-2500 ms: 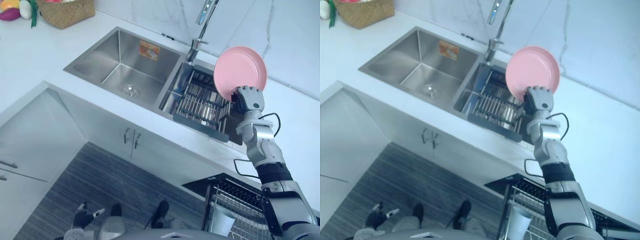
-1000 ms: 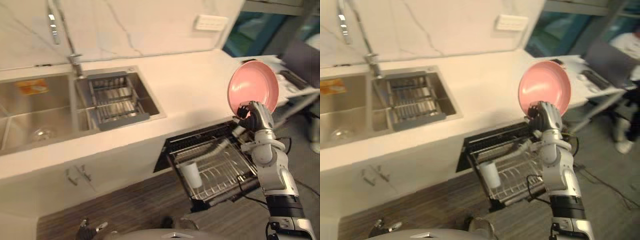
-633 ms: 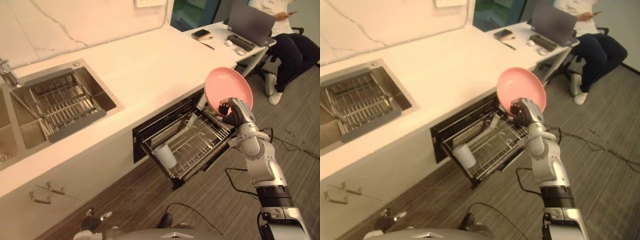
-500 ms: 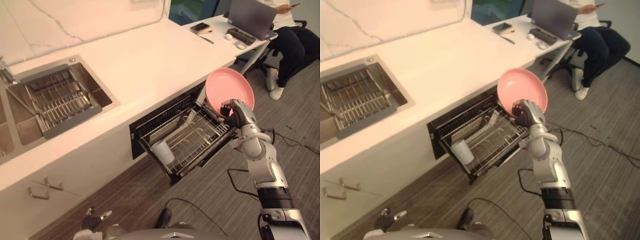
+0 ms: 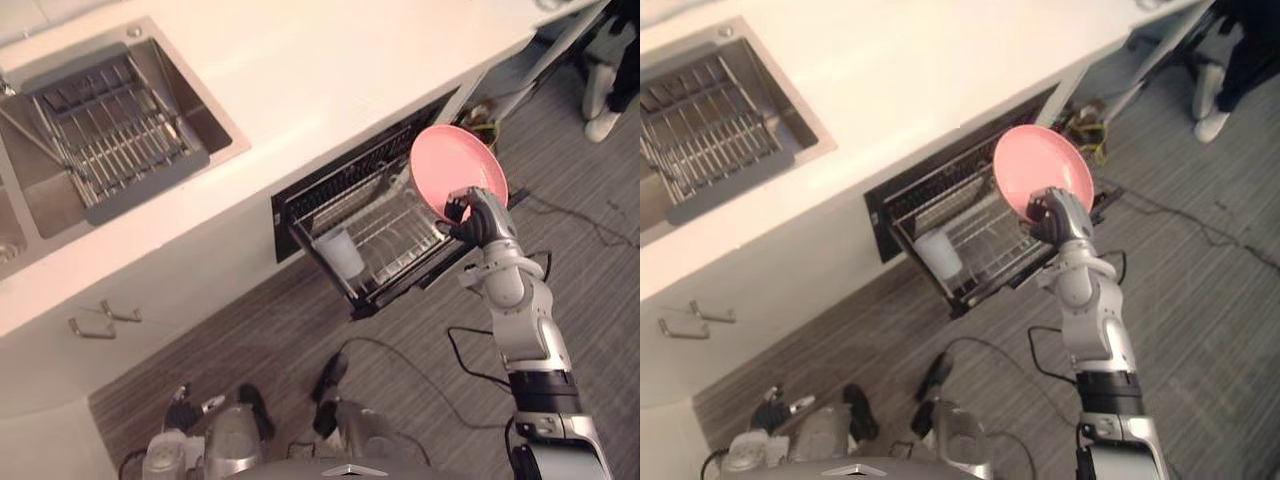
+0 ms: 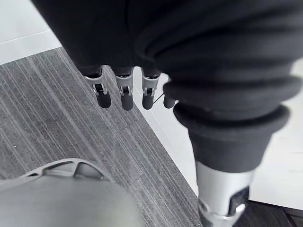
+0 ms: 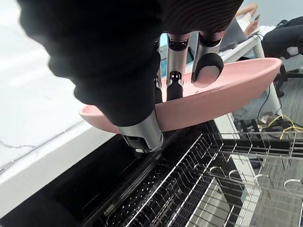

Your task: Walk over to the sink, pick up the cup, carry it to the dishwasher, place the cup inside the dishwasher, then close the dishwasher door

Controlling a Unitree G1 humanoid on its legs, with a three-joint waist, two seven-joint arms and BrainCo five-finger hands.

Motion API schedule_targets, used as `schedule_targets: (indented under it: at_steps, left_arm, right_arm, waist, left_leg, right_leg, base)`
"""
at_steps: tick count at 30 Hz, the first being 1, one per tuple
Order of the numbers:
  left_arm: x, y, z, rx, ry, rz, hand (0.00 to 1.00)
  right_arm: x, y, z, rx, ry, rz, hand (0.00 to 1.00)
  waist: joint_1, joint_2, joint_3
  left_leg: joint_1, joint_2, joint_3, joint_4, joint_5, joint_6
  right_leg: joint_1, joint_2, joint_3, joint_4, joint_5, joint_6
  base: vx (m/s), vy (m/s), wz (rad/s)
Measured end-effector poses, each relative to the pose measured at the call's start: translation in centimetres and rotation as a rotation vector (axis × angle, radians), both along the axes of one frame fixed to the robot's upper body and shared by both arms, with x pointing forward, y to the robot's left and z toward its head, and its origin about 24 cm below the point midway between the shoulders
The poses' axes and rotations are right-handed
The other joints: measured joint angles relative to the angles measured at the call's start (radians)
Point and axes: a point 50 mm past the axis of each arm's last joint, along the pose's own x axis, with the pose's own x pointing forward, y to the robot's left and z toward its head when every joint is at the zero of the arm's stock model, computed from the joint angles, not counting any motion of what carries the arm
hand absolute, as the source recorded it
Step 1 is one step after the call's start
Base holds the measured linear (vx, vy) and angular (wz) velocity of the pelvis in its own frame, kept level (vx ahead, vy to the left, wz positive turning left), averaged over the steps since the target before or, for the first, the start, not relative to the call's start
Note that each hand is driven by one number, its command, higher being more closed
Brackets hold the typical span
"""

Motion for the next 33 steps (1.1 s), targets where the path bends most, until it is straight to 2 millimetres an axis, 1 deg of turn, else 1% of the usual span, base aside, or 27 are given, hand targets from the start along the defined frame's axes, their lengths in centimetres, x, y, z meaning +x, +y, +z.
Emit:
schedule_targets:
  at_steps: [2, 4, 5, 7, 9, 11, 13, 15, 16, 17, 18, 19, 20, 21, 22, 24, 26, 28, 30, 31, 33]
  left_arm:
    - [0.6, -0.1, 0.4, -0.007, -0.03, 0.001, 0.0]
    - [1.3, -0.4, 0.6, -0.019, -0.053, -0.006, 0.0]
    - [1.5, -0.5, 0.7, -0.02, -0.059, -0.011, 0.0]
    - [2.1, -0.6, 1.2, -0.022, -0.093, -0.011, 0.0]
    - [2.5, -0.5, 1.5, -0.026, -0.112, -0.008, 0.0]
    - [2.7, -0.4, 1.7, -0.023, -0.123, -0.015, 0.0]
    - [3.0, -0.4, 1.8, -0.03, -0.131, -0.025, 0.0]
    - [3.3, -0.7, 2.0, -0.043, -0.141, -0.031, 0.0]
    - [3.6, -0.9, 2.1, -0.045, -0.15, -0.041, 0.0]
    - [4.0, -1.1, 2.4, -0.048, -0.162, -0.055, 0.0]
    - [4.1, -1.2, 2.4, -0.051, -0.163, -0.057, 0.0]
    - [4.2, -1.4, 2.4, -0.055, -0.167, -0.061, 0.0]
    - [4.4, -1.7, 2.4, -0.064, -0.165, -0.07, 0.0]
    - [4.4, -1.8, 2.5, -0.064, -0.166, -0.075, 0.0]
    - [4.5, -2.1, 2.5, -0.07, -0.165, -0.089, 0.0]
    - [4.5, -2.5, 2.4, -0.082, -0.162, -0.106, 0.0]
    - [4.7, -3.0, 2.5, -0.096, -0.166, -0.121, 0.0]
    - [4.8, -4.1, 2.4, -0.126, -0.165, -0.159, 0.0]
    - [4.6, -4.1, 2.3, -0.135, -0.155, -0.158, 0.0]
    - [4.6, -4.4, 2.3, -0.141, -0.154, -0.167, 0.0]
    - [4.6, -4.6, 2.2, -0.146, -0.152, -0.18, 0.0]
  right_arm:
    - [0.7, 0.2, -0.2, 0.003, 0.022, -0.003, 1.0]
    - [1.5, 0.2, -0.7, 0.008, 0.057, -0.01, 1.0]
    - [1.7, 0.1, -0.8, 0.01, 0.063, -0.015, 1.0]
    - [2.7, 0.1, -0.4, -0.021, 0.08, -0.011, 1.0]
    - [3.1, 0.1, -0.1, -0.021, 0.084, -0.004, 1.0]
    - [3.6, 0.0, -0.1, 0.007, 0.099, 0.006, 1.0]
    - [4.4, -0.4, 0.1, 0.046, 0.109, -0.002, 1.0]
    - [5.1, -0.9, 0.7, 0.065, 0.113, -0.014, 1.0]
    - [5.4, -1.2, 1.3, 0.067, 0.111, -0.021, 1.0]
    - [6.0, -1.6, 2.4, 0.05, 0.106, -0.029, 1.0]
    - [6.2, -1.7, 2.8, 0.043, 0.106, -0.031, 1.0]
    - [6.6, -2.0, 3.7, 0.038, 0.106, -0.034, 1.0]
    - [7.1, -2.6, 4.6, 0.065, 0.111, -0.051, 1.0]
    - [7.1, -2.8, 4.7, 0.069, 0.114, -0.056, 1.0]
    - [7.4, -3.5, 5.3, 0.085, 0.123, -0.074, 1.0]
    - [7.7, -3.9, 6.0, 0.081, 0.142, -0.087, 1.0]
    - [8.0, -4.7, 6.9, 0.112, 0.153, -0.11, 1.0]
    - [8.1, -6.2, 7.6, 0.148, 0.184, -0.174, 1.0]
    - [8.3, -6.4, 7.7, 0.17, 0.207, -0.19, 1.0]
    - [8.3, -6.8, 7.7, 0.181, 0.218, -0.209, 0.0]
    - [8.1, -7.7, 8.1, 0.197, 0.226, -0.257, 0.0]
  waist:
    - [-0.001, 0.006, 0.016]
    - [0.001, 0.024, 0.042]
    - [0.001, 0.028, 0.048]
    - [0.002, 0.043, 0.081]
    - [0.004, 0.054, 0.101]
    - [0.009, 0.055, 0.104]
    - [0.015, 0.062, 0.126]
    - [0.017, 0.077, 0.139]
    - [0.019, 0.088, 0.145]
    - [0.021, 0.105, 0.153]
    - [0.022, 0.111, 0.156]
    - [0.024, 0.122, 0.162]
    - [0.026, 0.14, 0.171]
    - [0.026, 0.144, 0.172]
    - [0.031, 0.158, 0.179]
    - [0.036, 0.17, 0.181]
    - [0.04, 0.181, 0.186]
    - [0.055, 0.206, 0.192]
    - [0.055, 0.207, 0.191]
    - [0.055, 0.208, 0.191]
    - [0.056, 0.213, 0.187]
  left_leg:
    - [-0.027, -0.011, 0.0, 0.004, 0.002, 0.012]
    - [-0.056, -0.016, -0.005, 0.023, -0.002, 0.026]
    - [-0.063, -0.019, -0.006, 0.025, -0.001, 0.03]
    - [-0.083, -0.033, -0.011, 0.033, 0.005, 0.042]
    - [-0.094, -0.04, -0.021, 0.033, 0.005, 0.048]
    - [-0.115, -0.046, -0.023, 0.033, 0.008, 0.054]
    - [-0.12, -0.053, -0.024, 0.033, 0.012, 0.06]
    - [-0.13, -0.061, -0.029, 0.033, 0.015, 0.066]
    - [-0.14, -0.066, -0.034, 0.033, 0.018, 0.071]
    - [-0.154, -0.076, -0.049, 0.033, 0.024, 0.077]
    - [-0.158, -0.081, -0.051, 0.03, 0.028, 0.08]
    - [-0.168, -0.087, -0.054, 0.029, 0.031, 0.085]
    - [-0.169, -0.102, -0.068, 0.016, 0.041, 0.092]
    - [-0.17, -0.104, -0.073, 0.015, 0.042, 0.092]
    - [-0.172, -0.113, -0.087, 0.012, 0.044, 0.095]
    - [-0.184, -0.129, -0.092, -0.003, 0.055, 0.103]
    - [-0.201, -0.142, -0.092, -0.019, 0.069, 0.109]
    - [-0.212, -0.15, -0.092, -0.02, 0.071, 0.112]
    - [-0.223, -0.152, -0.092, -0.02, 0.074, 0.113]
    - [-0.224, -0.152, -0.094, -0.02, 0.076, 0.113]
    - [-0.224, -0.156, -0.105, -0.02, 0.077, 0.112]
  right_leg:
    - [-0.026, -0.012, 0.003, 0.0, 0.014, 0.003]
    - [-0.044, -0.024, 0.045, 0.0, 0.028, 0.005]
    - [-0.049, -0.029, 0.053, 0.0, 0.032, 0.007]
    - [-0.065, -0.042, 0.055, 0.0, 0.044, 0.01]
    - [-0.072, -0.049, 0.054, 0.0, 0.05, 0.01]
    - [-0.091, -0.055, 0.054, 0.0, 0.056, 0.01]
    - [-0.094, -0.063, 0.052, 0.0, 0.062, 0.009]
    - [-0.102, -0.071, 0.048, 0.0, 0.065, 0.007]
    - [-0.109, -0.076, 0.044, 0.0, 0.068, 0.007]
    - [-0.119, -0.083, 0.038, 0.0, 0.074, 0.006]
    - [-0.124, -0.087, 0.036, 0.0, 0.078, 0.006]
    - [-0.133, -0.092, 0.034, 0.0, 0.083, 0.005]
    - [-0.134, -0.102, 0.028, 0.0, 0.086, 0.008]
    - [-0.134, -0.104, 0.027, 0.0, 0.087, 0.008]
    - [-0.136, -0.11, 0.026, 0.0, 0.089, 0.01]
    - [-0.153, -0.121, 0.026, 0.0, 0.093, 0.012]
    - [-0.175, -0.133, 0.022, 0.0, 0.096, 0.012]
    - [-0.189, -0.14, 0.023, 0.0, 0.099, 0.014]
    - [-0.201, -0.141, 0.025, 0.0, 0.102, 0.011]
    - [-0.203, -0.141, 0.025, 0.0, 0.102, 0.011]
    - [-0.202, -0.142, 0.025, 0.0, 0.101, 0.01]
  base:
    - [-0.07, 0.185, 0.05]
    - [-0.04, 0.19, 0.09]
    - [-0.03, 0.174, 0.11]
    - [-0.04, 0.164, 0.09]
    - [-0.06, 0.111, 0.06]
    - [-0.06, 0.102, 0.06]
    - [-0.04, 0.122, 0.07]
    - [-0.04, 0.119, 0.1]
    - [-0.03, 0.12, 0.17]
    - [-0.02, 0.123, 0.18]
    - [-0.02, 0.127, 0.16]
    - [-0.01, 0.154, 0.16]
    - [-0.01, 0.127, 0.15]
    - [-0.01, 0.123, 0.14]
    - [0.0, 0.071, 0.07]
    - [0.0, 0.139, 0.09]
    - [0.02, 0.095, 0.12]
    - [0.02, 0.06, 0.03]
    - [0.04, 0.033, -0.02]
    - [0.04, 0.019, -0.01]
    - [0.04, 0.016, -0.01]
